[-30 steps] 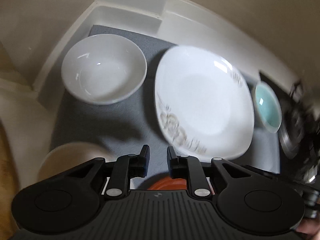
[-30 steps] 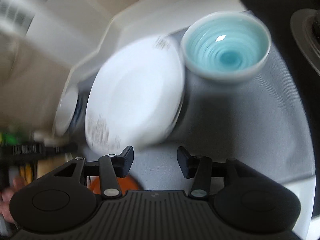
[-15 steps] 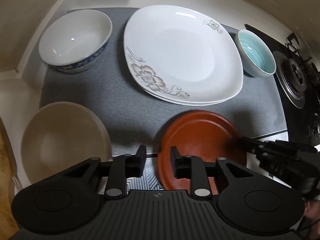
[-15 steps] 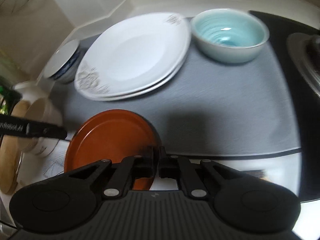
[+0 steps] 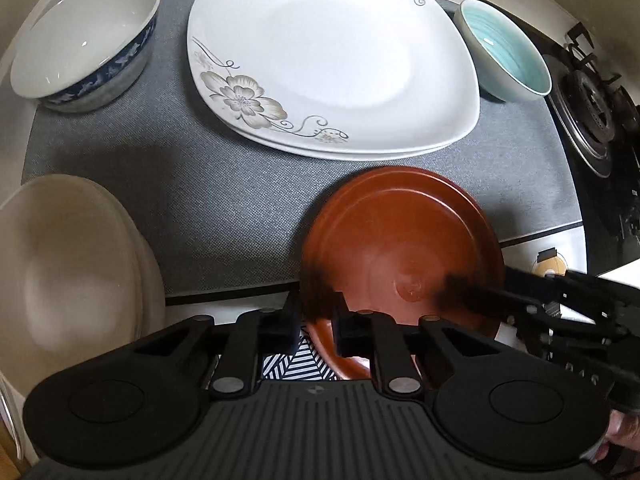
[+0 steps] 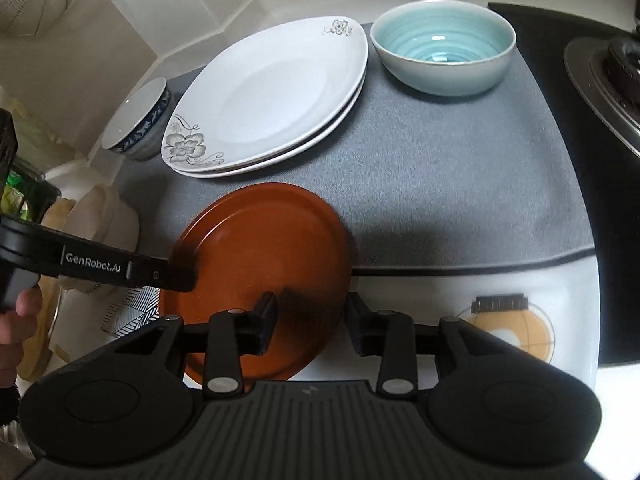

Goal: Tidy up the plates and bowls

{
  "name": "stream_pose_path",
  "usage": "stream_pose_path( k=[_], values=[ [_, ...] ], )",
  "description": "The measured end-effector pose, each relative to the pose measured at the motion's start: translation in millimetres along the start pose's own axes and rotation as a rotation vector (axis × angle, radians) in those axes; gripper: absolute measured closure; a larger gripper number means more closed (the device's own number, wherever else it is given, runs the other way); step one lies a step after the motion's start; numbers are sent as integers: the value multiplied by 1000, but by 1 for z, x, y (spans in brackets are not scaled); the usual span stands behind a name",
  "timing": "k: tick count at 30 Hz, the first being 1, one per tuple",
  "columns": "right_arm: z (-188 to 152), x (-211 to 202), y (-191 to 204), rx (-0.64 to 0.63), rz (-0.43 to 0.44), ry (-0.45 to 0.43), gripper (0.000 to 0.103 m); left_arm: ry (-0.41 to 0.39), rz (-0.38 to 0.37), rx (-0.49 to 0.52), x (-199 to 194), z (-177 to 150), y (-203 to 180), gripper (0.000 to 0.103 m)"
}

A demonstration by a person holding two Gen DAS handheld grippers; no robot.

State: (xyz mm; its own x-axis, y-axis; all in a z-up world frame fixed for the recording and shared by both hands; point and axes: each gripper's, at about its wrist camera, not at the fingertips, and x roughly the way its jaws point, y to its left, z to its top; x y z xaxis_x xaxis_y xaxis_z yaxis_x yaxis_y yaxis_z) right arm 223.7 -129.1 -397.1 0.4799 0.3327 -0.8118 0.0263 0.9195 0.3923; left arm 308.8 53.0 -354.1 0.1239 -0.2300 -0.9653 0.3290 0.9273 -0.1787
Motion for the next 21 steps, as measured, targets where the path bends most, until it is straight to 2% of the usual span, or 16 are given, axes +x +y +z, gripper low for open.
stream_pose_path(
  k=[3,4,9,12,14,17,18,21],
  values=[
    [2,3,10,-83,-86,-7,84,-5,-6,-11,2,1,3,88],
    [2,3,12,-105,-104,-12,88,-3,-13,-13,0,1,3,88],
    [5,1,12,-127,-147,-30,86,31,-61,-77,-3,2,21,88],
    [6,3,11,-142,-127,-34,86,20,-82,-102,-5,1,26,87],
    [4,5,10,-145,-109,-36,84,6,-87,-76,-6,0,24,86],
    [2,6,16,-205,-132,-41,84,-11,-72,-61,-8,-1,22,88],
    [2,6,18,-222,-139,-39,85,-14,-52,-52,-9,-2,19,94],
    [1,6,23,-256,-138,-23,85,-19,-4,-43,-12,-6,12,94]
  ],
)
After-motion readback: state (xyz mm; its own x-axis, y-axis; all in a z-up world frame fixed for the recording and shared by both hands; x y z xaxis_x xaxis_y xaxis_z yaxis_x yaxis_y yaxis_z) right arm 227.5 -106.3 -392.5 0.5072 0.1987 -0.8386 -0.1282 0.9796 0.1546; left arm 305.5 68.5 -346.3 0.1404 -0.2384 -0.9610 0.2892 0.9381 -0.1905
